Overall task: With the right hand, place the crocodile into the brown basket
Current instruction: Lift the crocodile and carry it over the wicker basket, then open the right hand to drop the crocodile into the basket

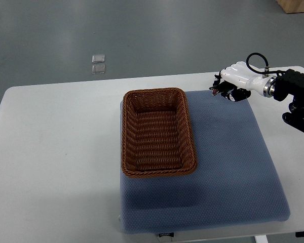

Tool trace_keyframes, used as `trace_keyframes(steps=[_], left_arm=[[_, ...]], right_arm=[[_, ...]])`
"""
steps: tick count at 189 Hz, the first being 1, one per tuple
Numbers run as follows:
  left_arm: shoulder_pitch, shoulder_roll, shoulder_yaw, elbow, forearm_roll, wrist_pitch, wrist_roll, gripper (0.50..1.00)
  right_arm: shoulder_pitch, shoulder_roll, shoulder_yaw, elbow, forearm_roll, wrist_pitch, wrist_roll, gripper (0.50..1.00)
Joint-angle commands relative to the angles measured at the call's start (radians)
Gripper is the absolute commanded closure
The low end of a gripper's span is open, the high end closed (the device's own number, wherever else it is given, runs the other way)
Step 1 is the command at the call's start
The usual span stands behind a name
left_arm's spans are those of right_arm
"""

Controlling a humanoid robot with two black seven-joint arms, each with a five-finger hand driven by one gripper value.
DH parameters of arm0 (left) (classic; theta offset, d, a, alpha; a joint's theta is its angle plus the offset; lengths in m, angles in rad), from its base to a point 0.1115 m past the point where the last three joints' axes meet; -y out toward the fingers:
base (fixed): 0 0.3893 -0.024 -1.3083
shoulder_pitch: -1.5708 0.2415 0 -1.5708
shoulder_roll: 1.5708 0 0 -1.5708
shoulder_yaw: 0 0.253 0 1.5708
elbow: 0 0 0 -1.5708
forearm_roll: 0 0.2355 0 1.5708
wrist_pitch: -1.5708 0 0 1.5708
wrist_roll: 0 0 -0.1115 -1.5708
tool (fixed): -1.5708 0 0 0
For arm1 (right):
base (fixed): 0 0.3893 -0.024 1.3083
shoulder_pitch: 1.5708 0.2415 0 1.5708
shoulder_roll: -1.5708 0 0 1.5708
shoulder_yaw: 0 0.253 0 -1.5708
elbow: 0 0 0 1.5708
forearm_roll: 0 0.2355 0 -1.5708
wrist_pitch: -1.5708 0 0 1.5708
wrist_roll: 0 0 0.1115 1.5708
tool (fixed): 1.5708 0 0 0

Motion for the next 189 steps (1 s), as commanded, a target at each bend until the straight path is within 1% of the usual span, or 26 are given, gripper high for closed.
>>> trace_keyframes(steps=[1, 3, 4, 16, 58, 99, 120, 138, 165, 189], left_arm=[[0.0, 0.0, 0.0, 0.0, 0.001, 0.0, 0.0, 0.5], [0.0, 0.0, 0.0, 0.0, 0.001, 0.0, 0.0, 0.5], [0.0, 0.0, 0.0, 0.0, 0.001, 0.0, 0.0, 0.5], [0.0, 0.0, 0.0, 0.0, 0.001, 0.0, 0.0, 0.5], [0.0, 0.0, 0.0, 0.0, 0.001, 0.0, 0.0, 0.5], [0.0, 0.0, 0.0, 0.0, -0.001, 0.0, 0.0, 0.5], [0.0, 0.0, 0.0, 0.0, 0.001, 0.0, 0.0, 0.5], [0.0, 0.0, 0.0, 0.0, 0.001, 0.0, 0.0, 0.5], [0.0, 0.0, 0.0, 0.0, -0.001, 0.0, 0.0, 0.5], [0.0, 0.0, 0.0, 0.0, 0.001, 0.0, 0.0, 0.5]], right_arm=[[0.025, -0.019, 0.003, 0.046, 0.001, -0.001, 0.001, 1.0], [0.025, -0.019, 0.003, 0.046, 0.001, -0.001, 0.001, 1.0], [0.04, -0.022, 0.016, 0.075, 0.009, -0.001, 0.009, 1.0], [0.047, -0.017, 0.026, 0.104, 0.01, -0.003, 0.014, 1.0], [0.067, 0.009, 0.027, 0.162, 0.007, -0.024, 0.018, 1.0], [0.073, 0.087, 0.027, 0.228, 0.006, -0.061, 0.021, 1.0], [0.051, 0.124, 0.026, 0.258, 0.007, -0.087, 0.034, 1.0], [0.025, 0.136, 0.026, 0.274, 0.007, -0.087, 0.04, 1.0], [-0.033, 0.157, 0.02, 0.277, 0.007, -0.086, 0.083, 1.0], [-0.051, 0.167, 0.021, 0.277, 0.007, -0.087, 0.084, 1.0]])
